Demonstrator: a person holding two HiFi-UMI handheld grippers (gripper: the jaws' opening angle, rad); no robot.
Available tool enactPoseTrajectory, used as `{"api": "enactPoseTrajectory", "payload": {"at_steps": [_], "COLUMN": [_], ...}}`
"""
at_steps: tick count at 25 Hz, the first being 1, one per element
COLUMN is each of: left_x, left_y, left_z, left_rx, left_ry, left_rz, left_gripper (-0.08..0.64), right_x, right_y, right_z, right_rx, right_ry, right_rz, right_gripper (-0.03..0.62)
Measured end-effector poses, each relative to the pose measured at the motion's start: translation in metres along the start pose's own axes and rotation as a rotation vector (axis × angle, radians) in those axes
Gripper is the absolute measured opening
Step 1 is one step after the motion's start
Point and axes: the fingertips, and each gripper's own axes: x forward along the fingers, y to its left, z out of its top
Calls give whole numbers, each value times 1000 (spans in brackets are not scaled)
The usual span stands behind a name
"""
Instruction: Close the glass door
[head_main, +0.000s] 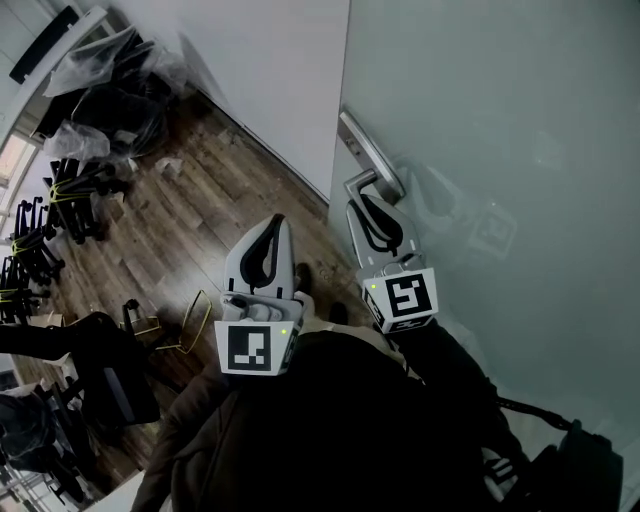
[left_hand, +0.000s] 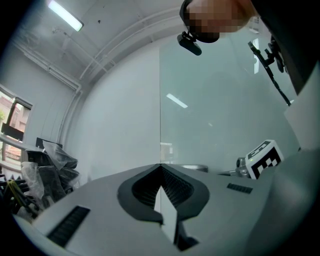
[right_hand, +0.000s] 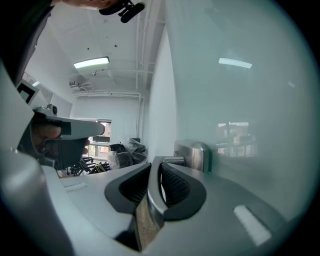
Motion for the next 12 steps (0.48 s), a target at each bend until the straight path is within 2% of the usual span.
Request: {"api": "enactPoseTrajectory", "payload": {"at_steps": [6, 12], "left_x": [-47, -93], "left_y": [14, 42], "left_z": [-4, -5], "left_rx": [-9, -21], "left_ry": [35, -4], "left_rz": [84, 167], "left_gripper": [-3, -3], "right_x": [1, -2], "right_y": [24, 60], "right_z": [6, 3], "right_rx": [10, 12], "right_ry": [2, 6], "right_rz": [36, 86], "right_gripper": [64, 64]}}
